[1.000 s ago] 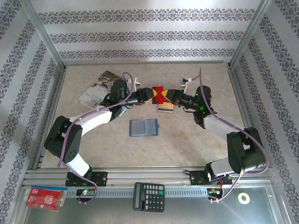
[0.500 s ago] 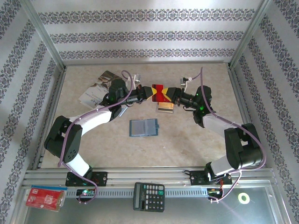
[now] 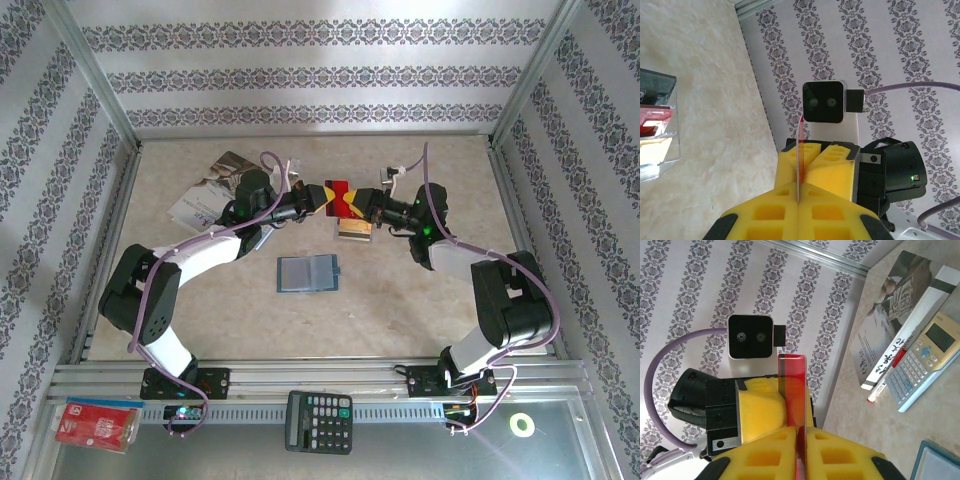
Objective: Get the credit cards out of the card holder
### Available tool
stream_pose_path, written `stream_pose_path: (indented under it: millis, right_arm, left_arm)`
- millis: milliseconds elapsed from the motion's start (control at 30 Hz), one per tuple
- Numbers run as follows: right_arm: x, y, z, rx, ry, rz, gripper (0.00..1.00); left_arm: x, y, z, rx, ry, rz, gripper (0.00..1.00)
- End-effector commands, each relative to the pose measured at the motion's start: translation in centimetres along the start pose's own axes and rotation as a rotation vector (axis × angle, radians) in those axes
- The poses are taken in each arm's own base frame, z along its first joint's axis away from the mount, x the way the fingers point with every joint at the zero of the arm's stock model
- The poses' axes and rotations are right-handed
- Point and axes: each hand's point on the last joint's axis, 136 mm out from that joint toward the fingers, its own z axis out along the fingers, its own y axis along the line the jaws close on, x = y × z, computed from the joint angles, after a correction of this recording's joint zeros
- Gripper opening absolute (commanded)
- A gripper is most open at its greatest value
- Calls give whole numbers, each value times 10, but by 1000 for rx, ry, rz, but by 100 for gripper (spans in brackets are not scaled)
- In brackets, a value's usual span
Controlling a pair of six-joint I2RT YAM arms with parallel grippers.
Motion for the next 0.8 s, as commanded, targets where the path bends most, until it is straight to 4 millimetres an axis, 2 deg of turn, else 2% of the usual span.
stream_pose_path:
  millis: [0,67,200,267,400,600,667,767]
  right_arm:
    - [-2,22,8,-64,28,-84,7]
    - [-3,19,9,-57,28,-85,2]
    - [-8,8,8,-12,20,-100,0]
    - [-10,-2,7,37,22,-108,0]
    - [-17,-28,-1,212,35,-158,0]
    - [-33,-57,-27,548,63,-341,0]
    - [-37,-58,-31,602,103,-427,0]
    - [-42,-58,-38,671,167,-547,0]
  left_arm:
    - [-11,2,-3,7,-34,7,0]
    - [-12,8,-5,-3,-37,-1,0]
    - [-20,30,-19,-58,-76,-29,24]
    - [-24,46,-29,-103,-96,-32,32]
    - [-28,90,-58,-251,-125,-71,45]
    - [-36,137,-107,-462,-186,-81,63]
    - [-38,145,-122,-528,-199,-73,68]
    - [-38,146,-136,-569,-188,-22,76]
